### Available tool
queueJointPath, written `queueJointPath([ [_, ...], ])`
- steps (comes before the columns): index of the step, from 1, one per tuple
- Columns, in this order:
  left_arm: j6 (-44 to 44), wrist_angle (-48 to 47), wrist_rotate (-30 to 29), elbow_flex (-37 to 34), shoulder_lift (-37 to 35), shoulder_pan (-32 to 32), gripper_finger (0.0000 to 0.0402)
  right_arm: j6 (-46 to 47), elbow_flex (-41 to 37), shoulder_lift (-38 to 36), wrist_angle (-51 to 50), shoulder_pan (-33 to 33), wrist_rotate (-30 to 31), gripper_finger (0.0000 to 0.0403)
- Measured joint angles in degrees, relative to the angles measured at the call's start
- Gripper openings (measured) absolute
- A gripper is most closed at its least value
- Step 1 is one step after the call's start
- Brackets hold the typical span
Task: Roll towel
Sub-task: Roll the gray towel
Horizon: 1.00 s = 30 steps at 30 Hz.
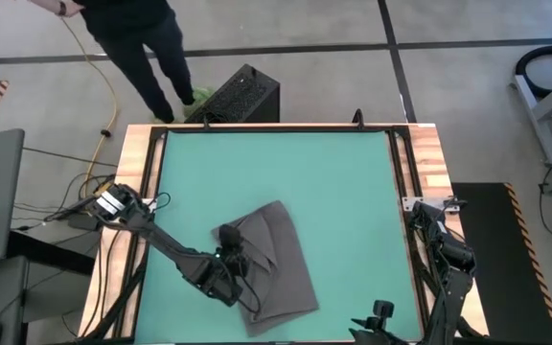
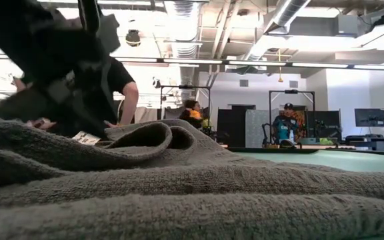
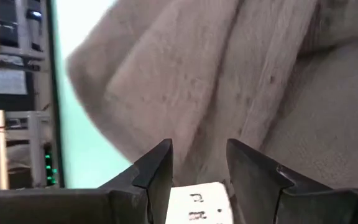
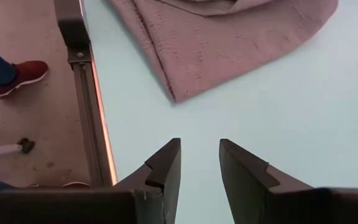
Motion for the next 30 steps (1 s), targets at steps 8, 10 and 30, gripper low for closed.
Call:
queueJointPath([
  [8, 1.4, 3.7, -2.8, -4.3, 0.1, 0.7, 0.0142, 0.2, 0.0, 0.0, 0.0, -0.2, 0.0, 0.0134],
  [10, 2.4, 4.0, -2.8, -4.4, 0.1, 0.8, 0.0142, 0.4, 0.0, 0.0, 0.0, -0.3, 0.1, 0.0134],
  [30, 4.6, 3.5, 0.6, -3.7, 0.1, 6.6, 0.0003, 1.7, 0.0, 0.0, 0.3, -0.8, -0.5, 0.0134],
])
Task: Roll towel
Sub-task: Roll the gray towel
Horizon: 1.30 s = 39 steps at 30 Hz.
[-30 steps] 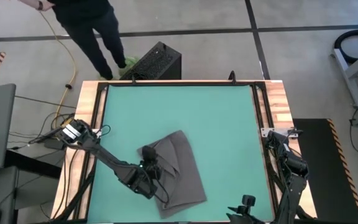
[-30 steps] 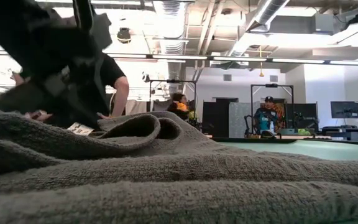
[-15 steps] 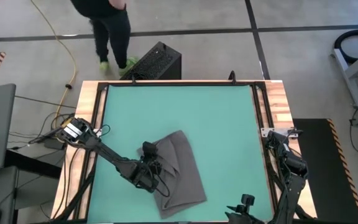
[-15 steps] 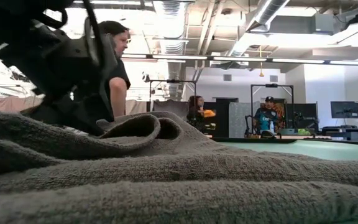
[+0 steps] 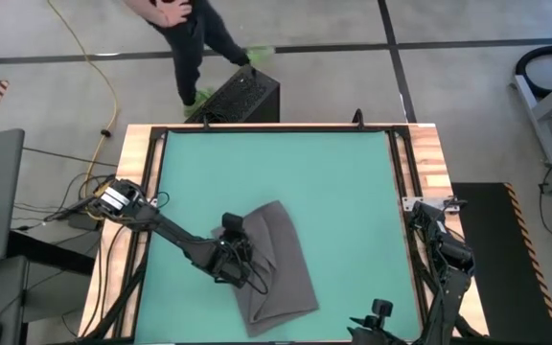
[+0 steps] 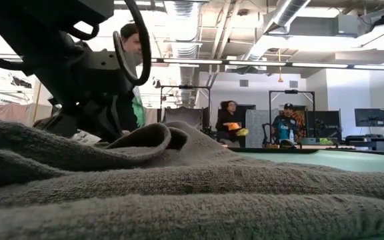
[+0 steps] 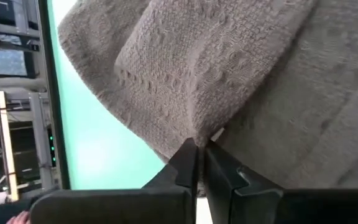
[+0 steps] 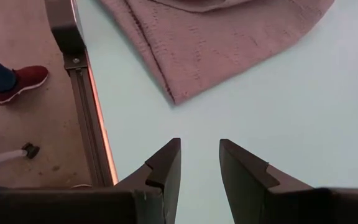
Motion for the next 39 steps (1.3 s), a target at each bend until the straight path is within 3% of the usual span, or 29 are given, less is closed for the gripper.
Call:
queueJointPath([
  [8, -3.6, -13.1, -0.8, 6.7, 0.0, -3.0, 0.0001, 0.0, 0.0, 0.0, 0.0, 0.0, 0.0, 0.0134],
  [15, -10.3, -24.3, -1.8, 7.0, -0.4, -3.5, 0.0001, 0.0, 0.0, 0.0, 0.4, 0.0, -0.1, 0.0134],
  [25, -19.0, -29.8, -3.8, 7.0, -0.4, -2.8, 0.0001, 1.2, 0.0, 0.0, 1.2, 0.2, -0.2, 0.0134],
  [32, -25.3, -37.4, 7.8, 7.0, -0.4, -2.8, 0.004, 1.9, 0.0, 0.0, 1.4, 1.0, -0.4, 0.0134],
  [36, -21.5, -32.3, 6.9, 6.9, -0.4, -2.8, 0.0066, 1.9, 0.0, 0.0, 1.4, 1.0, -0.4, 0.0134],
  [39, -18.1, -27.8, 12.0, 7.0, -0.4, -2.2, 0.0074, 1.9, 0.0, 0.0, 1.4, 1.0, -0.4, 0.0134],
])
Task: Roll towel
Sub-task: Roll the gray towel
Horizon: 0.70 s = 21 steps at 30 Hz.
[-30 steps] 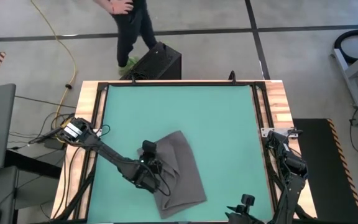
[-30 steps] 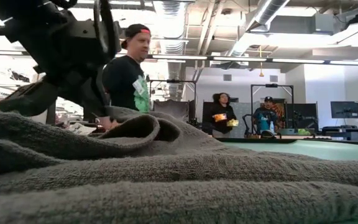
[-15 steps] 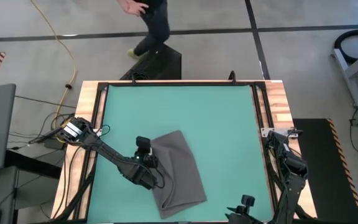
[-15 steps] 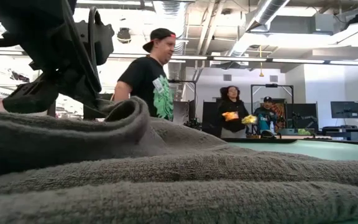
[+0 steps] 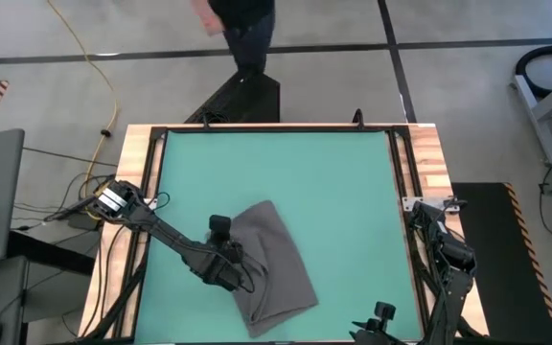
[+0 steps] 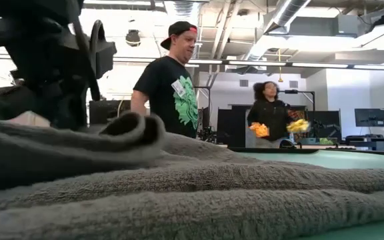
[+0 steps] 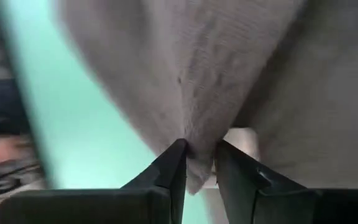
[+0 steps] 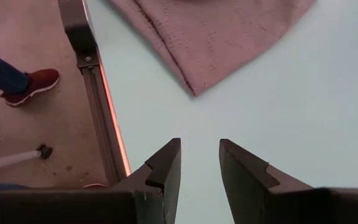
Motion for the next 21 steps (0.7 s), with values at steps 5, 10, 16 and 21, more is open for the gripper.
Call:
queueJointPath([
  [5, -2.8, -4.2, 8.6, 0.0, 0.0, 0.8, 0.0077, 0.0, 0.0, 0.0, 0.2, 0.3, 0.0, 0.0134],
  [10, -3.8, -6.7, 8.7, 0.0, 0.0, -0.7, 0.0102, 0.0, 0.0, 0.0, 0.2, 0.3, 0.0, 0.0134],
  [16, -7.1, -4.6, 2.5, 2.3, -1.3, -4.6, 0.0135, 0.0, 0.0, 0.0, 0.2, 0.3, 0.0, 0.0134],
  [21, -6.2, 10.9, -4.5, 3.6, -6.9, -9.9, 0.0138, 0.5, 0.0, 0.0, 0.4, 0.3, 0.0, 0.0134],
])
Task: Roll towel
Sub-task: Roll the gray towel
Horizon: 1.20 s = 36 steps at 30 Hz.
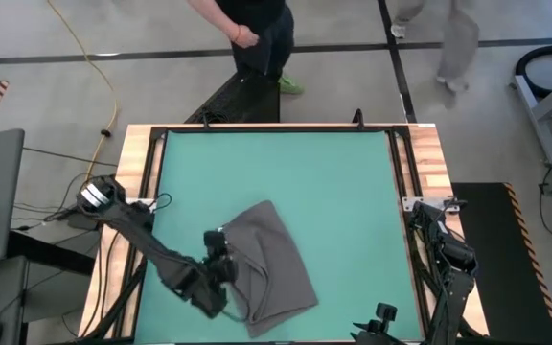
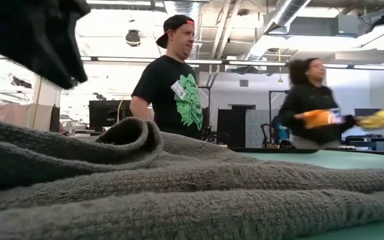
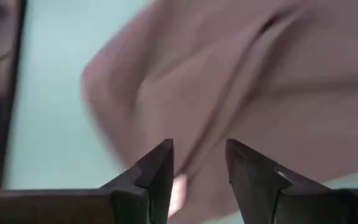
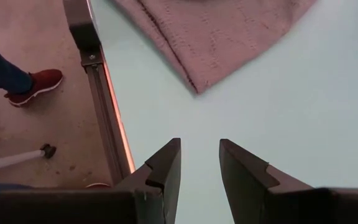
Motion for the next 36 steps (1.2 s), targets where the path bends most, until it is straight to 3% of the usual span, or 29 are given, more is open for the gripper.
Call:
queueJointPath([
  [7, 12.2, 17.5, -0.3, -3.1, 2.5, -1.4, 0.0138, 0.0, 0.0, 0.0, 0.1, 0.0, 0.0, 0.0134],
  [12, 16.5, 18.8, -5.1, -3.3, 7.2, 0.6, 0.0138, 0.0, 0.0, 0.0, 0.4, 0.0, 0.0, 0.0134],
  [17, 19.5, 22.0, -3.7, -3.3, 10.5, 2.8, 0.0138, 0.1, 0.0, 0.0, 0.4, 0.0, 0.0, 0.0134],
  [25, 18.9, 22.0, -8.0, -3.3, 11.1, 2.8, 0.0138, 0.6, 0.0, 0.0, 0.5, 0.0, 0.1, 0.0134],
  [29, 19.9, 24.8, -7.1, -4.6, 11.1, 3.6, 0.0134, 0.6, 0.0, 0.0, 1.1, 0.0, 0.1, 0.0134],
  [33, 19.9, 24.7, -6.6, -5.0, 11.1, 4.6, 0.01, 0.6, 0.0, 0.0, 1.7, 0.0, 0.2, 0.0134],
  [36, 19.9, 23.5, -6.4, -5.0, 10.6, 4.7, 0.0039, 0.6, 0.0, 0.0, 1.9, 0.0, 0.2, 0.0134],
])
